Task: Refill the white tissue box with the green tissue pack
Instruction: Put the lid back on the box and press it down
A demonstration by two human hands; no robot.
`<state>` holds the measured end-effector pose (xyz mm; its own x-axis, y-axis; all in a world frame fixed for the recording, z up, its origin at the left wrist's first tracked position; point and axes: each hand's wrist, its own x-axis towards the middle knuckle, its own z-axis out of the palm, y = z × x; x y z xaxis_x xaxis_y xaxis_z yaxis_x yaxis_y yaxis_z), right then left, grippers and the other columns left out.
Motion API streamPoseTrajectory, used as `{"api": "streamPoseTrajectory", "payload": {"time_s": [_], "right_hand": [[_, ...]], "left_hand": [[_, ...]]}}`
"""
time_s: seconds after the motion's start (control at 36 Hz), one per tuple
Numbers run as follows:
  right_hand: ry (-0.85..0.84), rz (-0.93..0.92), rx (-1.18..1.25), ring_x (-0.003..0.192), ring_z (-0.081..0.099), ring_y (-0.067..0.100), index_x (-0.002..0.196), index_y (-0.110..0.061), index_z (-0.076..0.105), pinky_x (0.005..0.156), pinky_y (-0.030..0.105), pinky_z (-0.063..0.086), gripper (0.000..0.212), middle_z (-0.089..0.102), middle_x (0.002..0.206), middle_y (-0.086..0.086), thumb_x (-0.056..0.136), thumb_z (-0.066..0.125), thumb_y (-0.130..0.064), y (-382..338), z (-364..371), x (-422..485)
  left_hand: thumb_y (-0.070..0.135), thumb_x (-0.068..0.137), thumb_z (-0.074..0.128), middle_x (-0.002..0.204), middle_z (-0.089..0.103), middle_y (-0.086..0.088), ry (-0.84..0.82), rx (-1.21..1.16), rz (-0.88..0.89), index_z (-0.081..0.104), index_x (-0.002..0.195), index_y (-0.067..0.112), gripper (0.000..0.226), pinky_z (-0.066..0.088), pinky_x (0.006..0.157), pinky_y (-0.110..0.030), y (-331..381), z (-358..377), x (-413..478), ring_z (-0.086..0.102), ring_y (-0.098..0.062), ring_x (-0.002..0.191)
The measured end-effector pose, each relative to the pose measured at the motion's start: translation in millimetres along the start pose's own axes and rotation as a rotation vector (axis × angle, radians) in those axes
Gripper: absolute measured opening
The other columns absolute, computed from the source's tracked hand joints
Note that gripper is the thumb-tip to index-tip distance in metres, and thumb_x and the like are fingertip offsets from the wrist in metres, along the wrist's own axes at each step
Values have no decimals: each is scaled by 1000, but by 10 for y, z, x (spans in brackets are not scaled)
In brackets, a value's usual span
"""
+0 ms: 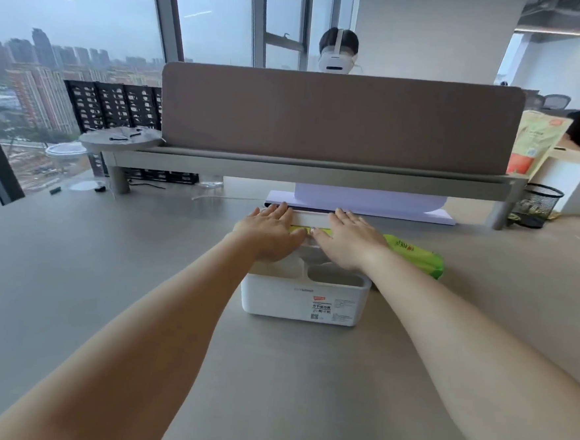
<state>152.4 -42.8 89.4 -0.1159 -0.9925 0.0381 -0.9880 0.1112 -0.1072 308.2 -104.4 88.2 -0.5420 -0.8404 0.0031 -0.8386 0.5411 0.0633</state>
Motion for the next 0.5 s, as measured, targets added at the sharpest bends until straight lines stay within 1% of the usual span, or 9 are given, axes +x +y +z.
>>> {"api": "streamPoseTrajectory", "payload": {"time_s": [0.11, 0.19, 0.28, 0.39, 0.5], "right_hand": [[-1, 8, -8, 148, 3, 21, 149, -10, 9, 120, 35, 3, 72, 3, 160, 9, 95, 15, -56, 1, 54, -28], [24, 16, -4, 148, 4, 20, 149, -10, 10, 120, 35, 3, 73, 5, 160, 7, 93, 14, -58, -6, 66, -12], [91, 25, 1, 147, 10, 20, 149, -10, 16, 121, 36, 6, 74, 12, 160, 6, 93, 14, -58, -26, 82, -41], [224, 22, -10, 145, 21, 22, 145, -8, 29, 119, 38, 12, 73, 27, 156, 9, 93, 14, -58, -72, 114, -173], [232, -16, 38, 145, 21, 23, 144, -8, 29, 119, 36, 14, 68, 27, 155, 10, 96, 16, -54, -61, 122, -316]], "left_hand": [[51, 95, 14, 160, -3, -2, 2, -1, -2, 3, 150, 15, 66, 2, 119, -38, 18, 61, -23, -2, -16, 147], [49, 95, 15, 160, 0, -2, 52, -16, -8, 6, 150, 15, 65, 3, 119, -38, 19, 75, -22, 0, -16, 147], [46, 95, 14, 160, 5, -2, 113, -46, -13, 10, 149, 15, 63, 3, 120, -38, 41, 91, -65, 3, -14, 147], [46, 97, 10, 157, 21, 0, 234, -35, -6, 26, 146, 19, 59, 6, 120, -39, 69, 121, -144, 14, -16, 145], [49, 95, 11, 149, 37, -1, 285, -23, 31, 40, 136, 18, 59, 13, 118, -43, 80, 165, -269, 24, -20, 142]]}}
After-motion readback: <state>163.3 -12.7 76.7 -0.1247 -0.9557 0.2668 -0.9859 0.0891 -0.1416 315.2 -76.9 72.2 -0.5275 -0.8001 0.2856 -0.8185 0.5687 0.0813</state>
